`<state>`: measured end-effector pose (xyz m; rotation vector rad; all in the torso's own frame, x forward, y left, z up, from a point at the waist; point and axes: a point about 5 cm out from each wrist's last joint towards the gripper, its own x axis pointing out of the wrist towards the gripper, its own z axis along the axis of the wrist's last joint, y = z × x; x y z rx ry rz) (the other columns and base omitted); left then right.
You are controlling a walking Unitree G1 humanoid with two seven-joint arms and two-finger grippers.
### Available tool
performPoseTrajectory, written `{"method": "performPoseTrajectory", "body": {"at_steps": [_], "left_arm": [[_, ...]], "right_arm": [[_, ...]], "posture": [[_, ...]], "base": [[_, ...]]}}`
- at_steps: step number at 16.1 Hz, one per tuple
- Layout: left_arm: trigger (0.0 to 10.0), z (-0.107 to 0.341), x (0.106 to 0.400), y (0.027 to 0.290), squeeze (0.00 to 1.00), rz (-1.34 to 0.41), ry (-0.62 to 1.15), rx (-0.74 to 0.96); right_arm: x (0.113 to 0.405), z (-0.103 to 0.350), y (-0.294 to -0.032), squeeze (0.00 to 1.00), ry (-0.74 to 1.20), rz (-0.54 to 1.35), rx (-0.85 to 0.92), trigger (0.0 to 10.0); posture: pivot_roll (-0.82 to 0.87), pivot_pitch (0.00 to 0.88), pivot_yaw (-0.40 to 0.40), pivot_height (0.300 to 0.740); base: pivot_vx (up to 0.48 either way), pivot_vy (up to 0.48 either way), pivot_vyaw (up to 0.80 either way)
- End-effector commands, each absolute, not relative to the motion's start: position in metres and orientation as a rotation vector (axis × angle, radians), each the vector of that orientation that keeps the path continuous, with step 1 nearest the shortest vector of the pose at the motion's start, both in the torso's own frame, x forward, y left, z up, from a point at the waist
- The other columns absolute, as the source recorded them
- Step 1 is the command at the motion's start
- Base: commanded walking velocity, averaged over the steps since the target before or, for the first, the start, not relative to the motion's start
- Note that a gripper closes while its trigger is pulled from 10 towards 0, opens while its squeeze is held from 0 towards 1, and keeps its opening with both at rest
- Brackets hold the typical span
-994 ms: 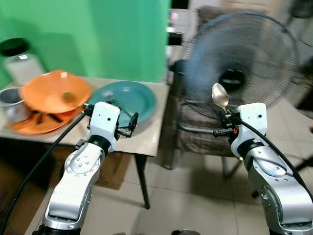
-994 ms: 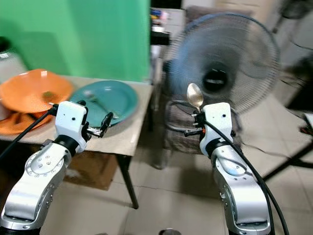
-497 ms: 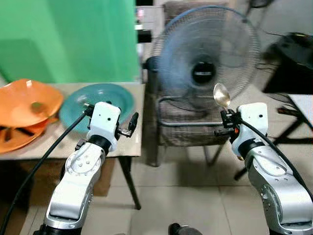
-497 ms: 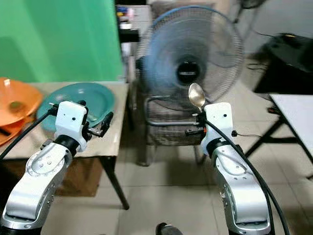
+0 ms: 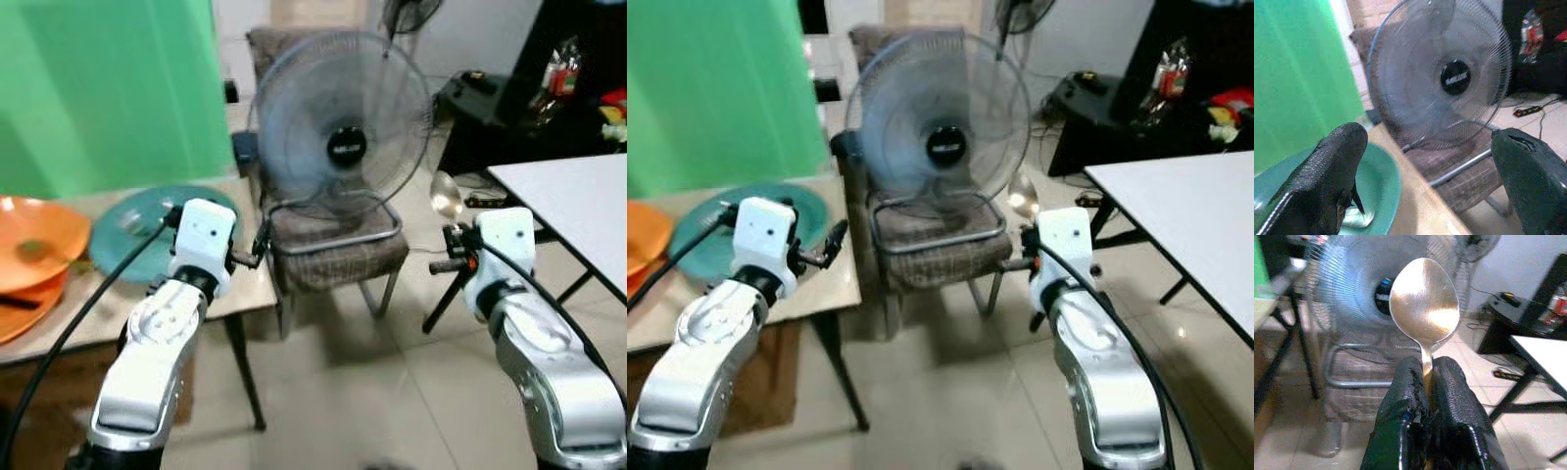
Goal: Setting the table
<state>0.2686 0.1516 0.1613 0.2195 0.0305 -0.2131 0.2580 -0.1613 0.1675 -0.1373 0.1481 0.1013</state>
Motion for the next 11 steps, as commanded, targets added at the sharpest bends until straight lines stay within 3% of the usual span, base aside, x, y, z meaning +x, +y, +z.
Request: {"method": "performPoseTrajectory", "body": {"at_steps": [1,2,4,6,7,11], "left_arm": [[10.0,0.1583,0.2692,0.1491,0.0,-0.221,0.053,0.204],[10.0,0.1587,0.2692,0.1479,0.0,-0.23,0.046,0.217],[10.0,0.159,0.2697,0.1474,0.0,-0.233,0.035,0.249],[10.0,0.1587,0.27,0.1476,0.0,-0.231,0.035,0.253],[10.0,0.1571,0.2701,0.1473,0.0,-0.235,0.049,0.234],[10.0,0.1558,0.2702,0.1457,0.0,-0.252,0.053,0.232]], "right_arm": [[0.2573,0.1682,-0.1678,0.0,0.154,0.08,-0.148,10.0],[0.257,0.1681,-0.1676,0.0,0.155,0.08,-0.149,10.0],[0.2566,0.168,-0.1674,0.0,0.157,0.08,-0.149,10.0],[0.2565,0.1678,-0.1677,0.0,0.158,0.076,-0.149,10.0],[0.2565,0.1679,-0.1678,0.0,0.159,0.074,-0.15,10.0],[0.2556,0.1673,-0.1685,0.0,0.163,0.066,-0.149,10.0]], "posture": [[0.08,0.0,0.01,0.74],[0.08,0.0,0.012,0.74],[0.08,0.0,0.013,0.74],[0.08,0.0,0.015,0.74],[0.08,0.0,0.021,0.74],[0.07,0.0,0.024,0.74]], "base": [[0.0,0.48,-0.8],[0.0,0.48,-0.8],[0.0,0.0,-0.8],[0.0,-0.48,-0.8],[0.0,0.0,-0.8],[0.0,0.479,-0.8]]}}
